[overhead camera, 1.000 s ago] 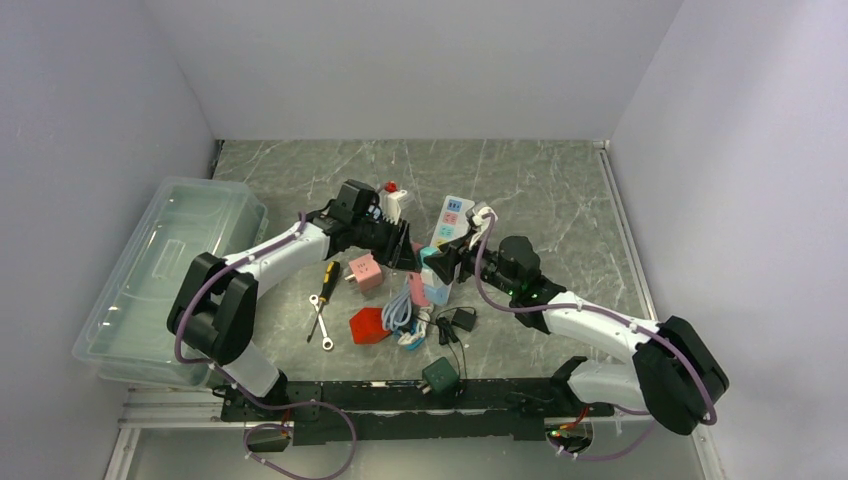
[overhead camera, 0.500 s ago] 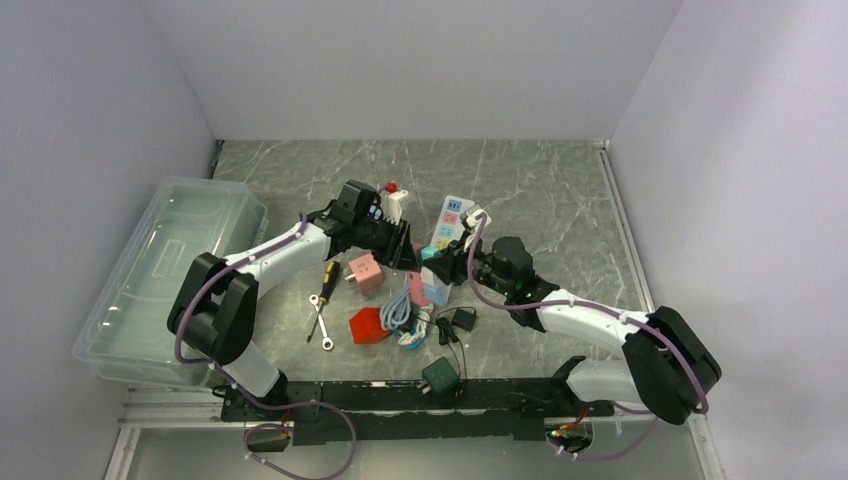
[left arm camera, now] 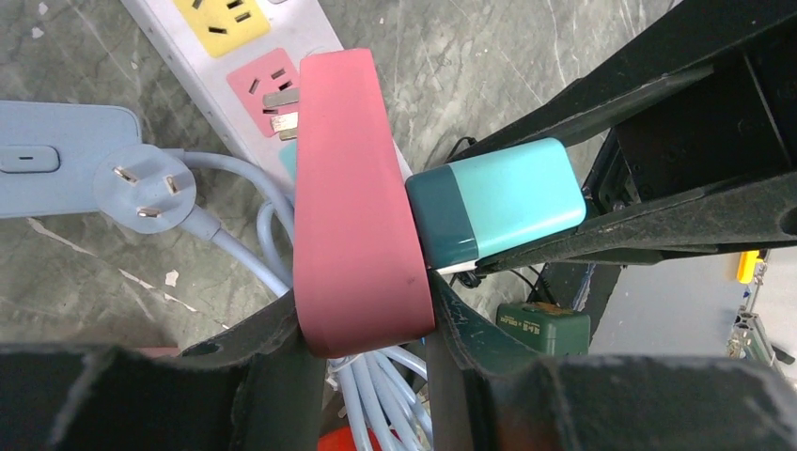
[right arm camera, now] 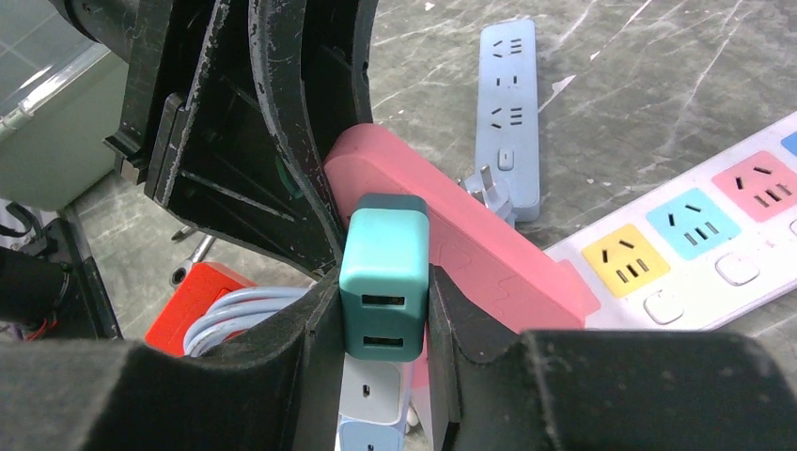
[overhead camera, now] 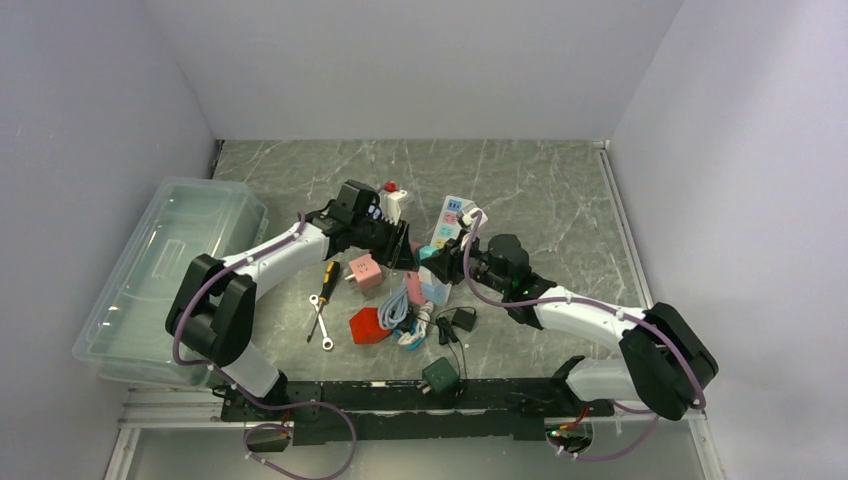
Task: Pull the plug off the socket
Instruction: Remove the plug from the socket.
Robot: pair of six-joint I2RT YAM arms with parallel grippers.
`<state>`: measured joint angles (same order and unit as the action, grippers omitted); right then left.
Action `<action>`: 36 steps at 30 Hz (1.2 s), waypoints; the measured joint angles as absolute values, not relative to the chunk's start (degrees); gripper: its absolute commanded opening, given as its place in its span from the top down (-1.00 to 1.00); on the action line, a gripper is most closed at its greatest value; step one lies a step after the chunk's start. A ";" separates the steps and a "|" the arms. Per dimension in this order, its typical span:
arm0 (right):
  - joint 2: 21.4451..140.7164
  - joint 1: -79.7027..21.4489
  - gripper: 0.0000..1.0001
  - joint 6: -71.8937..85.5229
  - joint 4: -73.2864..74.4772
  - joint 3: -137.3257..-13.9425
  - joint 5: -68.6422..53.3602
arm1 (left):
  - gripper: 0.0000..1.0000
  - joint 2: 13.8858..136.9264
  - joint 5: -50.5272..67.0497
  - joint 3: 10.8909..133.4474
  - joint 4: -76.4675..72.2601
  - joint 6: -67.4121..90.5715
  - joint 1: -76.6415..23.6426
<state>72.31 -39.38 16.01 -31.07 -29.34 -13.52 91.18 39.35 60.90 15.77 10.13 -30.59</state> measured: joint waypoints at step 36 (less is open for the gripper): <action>71.53 -39.20 1.00 15.16 -28.49 -30.28 -12.58 | 1.00 90.70 37.15 61.73 16.40 9.52 -31.05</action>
